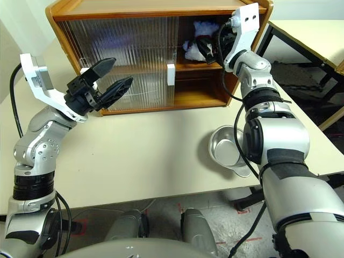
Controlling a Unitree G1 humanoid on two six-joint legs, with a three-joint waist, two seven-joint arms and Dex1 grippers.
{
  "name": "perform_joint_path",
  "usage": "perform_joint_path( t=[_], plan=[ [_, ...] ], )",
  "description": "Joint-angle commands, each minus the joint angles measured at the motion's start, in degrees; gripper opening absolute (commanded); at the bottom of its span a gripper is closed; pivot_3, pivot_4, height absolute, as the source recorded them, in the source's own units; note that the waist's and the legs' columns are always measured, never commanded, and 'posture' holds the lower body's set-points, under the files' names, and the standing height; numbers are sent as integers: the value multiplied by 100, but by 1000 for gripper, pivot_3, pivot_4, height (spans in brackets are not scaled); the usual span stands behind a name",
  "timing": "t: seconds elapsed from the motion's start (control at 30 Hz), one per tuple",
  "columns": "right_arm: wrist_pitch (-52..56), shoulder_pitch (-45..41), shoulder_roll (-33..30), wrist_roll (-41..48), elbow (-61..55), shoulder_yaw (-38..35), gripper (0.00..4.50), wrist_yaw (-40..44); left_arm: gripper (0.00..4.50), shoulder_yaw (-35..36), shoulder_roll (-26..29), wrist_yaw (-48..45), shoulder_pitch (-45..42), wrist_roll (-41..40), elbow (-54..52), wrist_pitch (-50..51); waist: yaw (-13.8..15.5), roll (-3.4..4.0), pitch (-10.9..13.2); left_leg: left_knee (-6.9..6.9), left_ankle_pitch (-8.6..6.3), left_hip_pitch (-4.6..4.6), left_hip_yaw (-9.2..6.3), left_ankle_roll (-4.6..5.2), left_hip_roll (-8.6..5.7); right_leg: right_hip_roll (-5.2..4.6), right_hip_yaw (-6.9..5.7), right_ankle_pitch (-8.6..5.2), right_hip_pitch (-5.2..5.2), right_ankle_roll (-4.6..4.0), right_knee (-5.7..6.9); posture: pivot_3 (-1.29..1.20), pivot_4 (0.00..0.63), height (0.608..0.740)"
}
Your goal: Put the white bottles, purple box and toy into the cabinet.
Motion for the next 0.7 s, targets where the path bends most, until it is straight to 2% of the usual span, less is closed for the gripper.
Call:
perform_joint_path(
  t=[0.03, 0.07, 0.27, 0.47, 0.7],
  plan=[
    [-108, 49, -68, 101, -190, -94, 4472, 108, 4500, -84, -28, -43, -60, 3, 109, 48, -12, 0, 0, 0, 0, 0, 0, 0, 0, 0, 0, 0, 0, 0, 0, 123, 0, 740],
    [-103, 54, -68, 104, -200, -95, 4472, 111, 4500, -84, -28, -44, -60, 4, 109, 48, -12, 0, 0, 0, 0, 0, 0, 0, 0, 0, 0, 0, 0, 0, 0, 123, 0, 740],
    [627, 1171, -262, 669, -2300, -179, 4472, 712, 4500, -185, -99, -120, -130, -9, 193, 87, -2, 0, 0, -1, 1, -3, -3, 1, 0, -2, -4, -1, 2, 3, -4, 67, 0, 740],
    [2180, 3089, -537, 1451, -5261, -347, 4472, 816, 4500, -177, -65, -226, -179, -24, 297, 113, -5, 2, 0, -2, -1, -5, -8, -1, 5, -1, -9, -2, -1, 3, -1, 47, 0, 740],
    [3036, 4896, -855, 2211, -6953, -897, 4472, 812, 4500, -196, -83, -322, -231, -22, 383, 133, -21, 4, 2, 2, -2, -1, -1, -4, 5, 1, -5, -11, 4, 9, -8, 10, 0, 740]
  ],
)
